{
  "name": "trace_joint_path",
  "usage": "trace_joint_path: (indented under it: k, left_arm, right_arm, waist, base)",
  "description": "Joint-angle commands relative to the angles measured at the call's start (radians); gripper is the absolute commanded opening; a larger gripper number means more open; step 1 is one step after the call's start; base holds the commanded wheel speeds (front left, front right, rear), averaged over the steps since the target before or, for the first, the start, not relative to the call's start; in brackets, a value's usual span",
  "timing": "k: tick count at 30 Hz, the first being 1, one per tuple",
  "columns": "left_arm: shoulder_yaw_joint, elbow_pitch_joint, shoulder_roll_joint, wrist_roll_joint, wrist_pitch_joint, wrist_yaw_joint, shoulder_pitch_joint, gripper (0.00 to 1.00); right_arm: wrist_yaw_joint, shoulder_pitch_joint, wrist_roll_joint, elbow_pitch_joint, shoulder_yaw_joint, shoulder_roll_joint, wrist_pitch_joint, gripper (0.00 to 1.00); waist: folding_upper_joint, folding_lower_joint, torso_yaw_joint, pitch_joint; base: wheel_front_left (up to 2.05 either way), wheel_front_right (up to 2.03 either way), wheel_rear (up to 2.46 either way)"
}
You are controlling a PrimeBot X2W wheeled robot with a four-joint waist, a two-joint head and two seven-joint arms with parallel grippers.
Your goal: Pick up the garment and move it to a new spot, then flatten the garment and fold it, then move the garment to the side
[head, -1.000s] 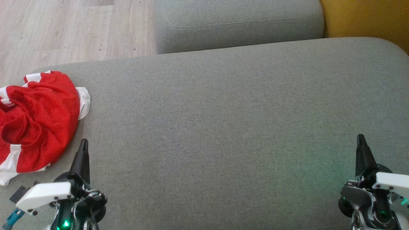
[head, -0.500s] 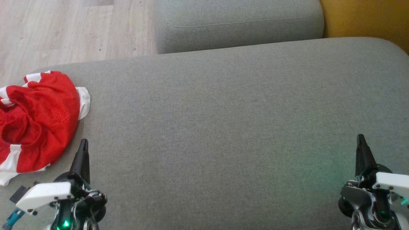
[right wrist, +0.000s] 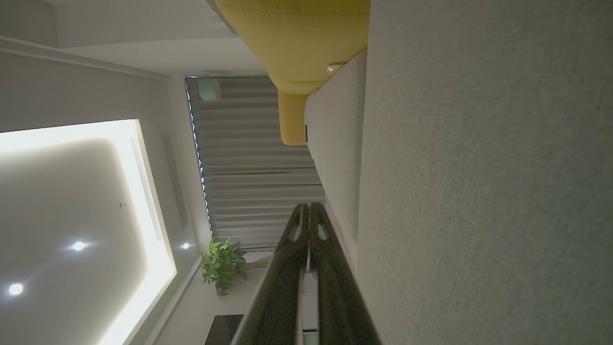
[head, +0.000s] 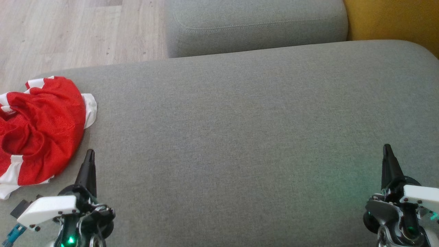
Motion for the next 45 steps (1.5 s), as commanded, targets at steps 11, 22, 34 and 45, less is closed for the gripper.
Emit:
trace_joint_path:
  k: [11, 22, 34, 45]
  left_arm:
    - [-0.003, 0.022, -0.002, 0.000, -0.002, 0.001, 0.009, 1.00]
    - [-0.003, 0.018, -0.003, 0.062, -0.032, 0.002, 0.029, 1.00]
    - [-0.034, -0.048, -0.002, 0.287, -0.067, 0.021, 0.046, 1.00]
    - [-0.071, -0.077, 0.001, 0.422, -0.096, 0.045, 0.064, 1.00]
  right_arm:
    - [0.000, 0.008, 0.000, 0.022, 0.002, 0.002, 0.000, 1.00]
    - [0.000, 0.012, -0.055, 0.034, 0.045, 0.001, -0.031, 1.00]
    - [0.000, 0.016, -0.280, 0.022, 0.092, 0.001, -0.066, 1.00]
    - [0.001, 0.020, -0.424, -0.008, 0.145, 0.001, -0.096, 1.00]
  waist:
    - [0.0000, 0.0000, 0.000, 0.000]
    - [0.0000, 0.0000, -0.004, -0.006]
    - [0.0000, 0.0000, -0.010, -0.015]
    - [0.0000, 0.0000, -0.017, -0.022]
  base:
    - [0.00, 0.00, 0.00]
    - [0.00, 0.00, 0.00]
    - [0.00, 0.00, 0.00]
    - [0.00, 0.00, 0.00]
